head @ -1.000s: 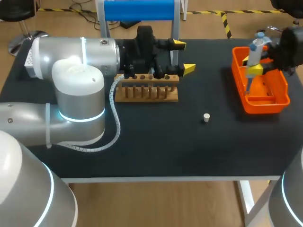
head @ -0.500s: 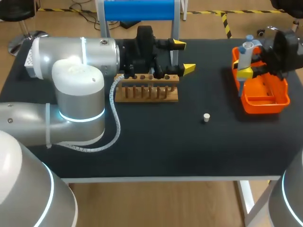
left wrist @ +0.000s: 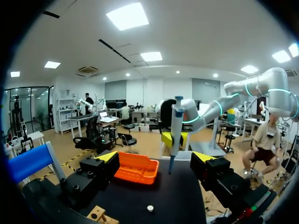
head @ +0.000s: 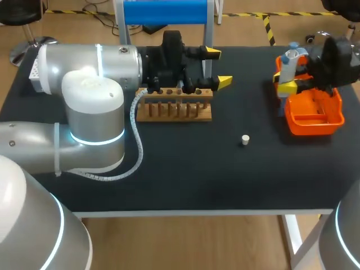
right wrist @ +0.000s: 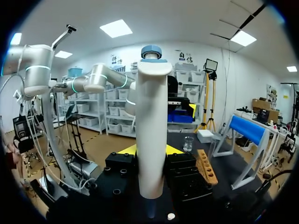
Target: Invert the test tube, pick up the pipette, mount the tip to pipette, aspirate from beaker and dispense into the tube, eject the tip, return the pipette, and cap with the stopper.
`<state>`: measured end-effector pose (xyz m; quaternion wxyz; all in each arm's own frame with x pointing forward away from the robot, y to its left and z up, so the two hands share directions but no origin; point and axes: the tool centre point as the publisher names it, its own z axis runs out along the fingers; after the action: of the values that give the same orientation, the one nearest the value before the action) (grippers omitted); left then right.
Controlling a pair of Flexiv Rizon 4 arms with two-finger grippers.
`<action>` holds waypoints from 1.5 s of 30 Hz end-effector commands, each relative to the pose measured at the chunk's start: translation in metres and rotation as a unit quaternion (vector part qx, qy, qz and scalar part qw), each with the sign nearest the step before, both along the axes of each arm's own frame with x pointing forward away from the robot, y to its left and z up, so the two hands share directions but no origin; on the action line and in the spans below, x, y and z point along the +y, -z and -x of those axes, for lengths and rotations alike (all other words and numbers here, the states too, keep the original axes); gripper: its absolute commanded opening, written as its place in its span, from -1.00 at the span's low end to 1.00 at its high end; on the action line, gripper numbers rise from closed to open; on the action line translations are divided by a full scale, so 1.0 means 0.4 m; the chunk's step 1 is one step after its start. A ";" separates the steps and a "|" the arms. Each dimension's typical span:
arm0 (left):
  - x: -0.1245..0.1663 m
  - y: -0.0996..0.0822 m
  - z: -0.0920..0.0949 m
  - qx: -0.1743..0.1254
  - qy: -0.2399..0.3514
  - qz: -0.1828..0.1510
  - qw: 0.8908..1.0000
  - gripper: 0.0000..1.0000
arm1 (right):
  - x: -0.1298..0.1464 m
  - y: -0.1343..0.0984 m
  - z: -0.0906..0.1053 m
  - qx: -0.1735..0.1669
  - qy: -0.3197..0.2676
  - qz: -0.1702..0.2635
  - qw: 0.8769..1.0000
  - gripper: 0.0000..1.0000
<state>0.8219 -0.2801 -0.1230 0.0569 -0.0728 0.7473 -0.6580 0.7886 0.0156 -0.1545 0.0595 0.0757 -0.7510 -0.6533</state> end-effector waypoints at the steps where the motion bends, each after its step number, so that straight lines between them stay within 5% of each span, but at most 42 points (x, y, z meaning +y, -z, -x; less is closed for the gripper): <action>1: -0.001 -0.001 -0.001 0.001 0.001 -0.001 1.000 1.00 | 0.072 0.016 0.000 0.001 -0.001 -0.011 1.000 -1.00; 22: -0.001 -0.001 -0.001 0.001 0.001 -0.001 1.000 1.00 | 0.264 0.018 0.012 -0.003 0.039 -0.045 0.998 -1.00; 45: -0.001 -0.001 -0.001 0.001 0.001 -0.001 1.000 1.00 | 0.322 0.016 -0.028 -0.013 0.091 -0.052 0.994 -1.00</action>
<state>0.8219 -0.2802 -0.1230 0.0568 -0.0728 0.7473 -0.6580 0.8004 0.1416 -0.1606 -0.0109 0.0202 -0.7214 -0.6922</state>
